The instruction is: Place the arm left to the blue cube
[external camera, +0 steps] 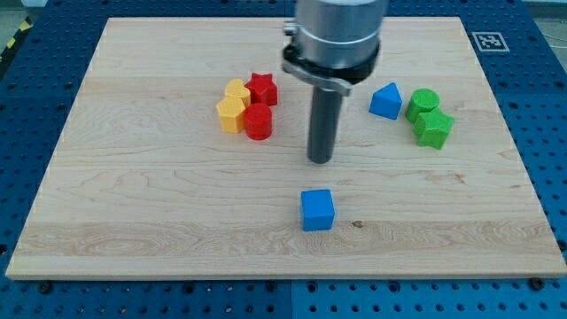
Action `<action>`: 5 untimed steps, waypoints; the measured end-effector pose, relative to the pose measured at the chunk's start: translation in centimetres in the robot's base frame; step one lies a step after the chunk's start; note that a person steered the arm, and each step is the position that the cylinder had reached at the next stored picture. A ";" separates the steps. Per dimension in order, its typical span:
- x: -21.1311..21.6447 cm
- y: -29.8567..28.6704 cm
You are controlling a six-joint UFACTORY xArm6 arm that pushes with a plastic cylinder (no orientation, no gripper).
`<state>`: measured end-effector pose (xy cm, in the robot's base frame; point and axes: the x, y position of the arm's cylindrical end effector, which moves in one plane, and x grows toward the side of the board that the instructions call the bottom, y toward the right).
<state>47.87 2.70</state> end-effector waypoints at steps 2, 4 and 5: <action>0.2 -2.3; 0.5 -2.3; 0.5 -2.3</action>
<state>48.34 0.44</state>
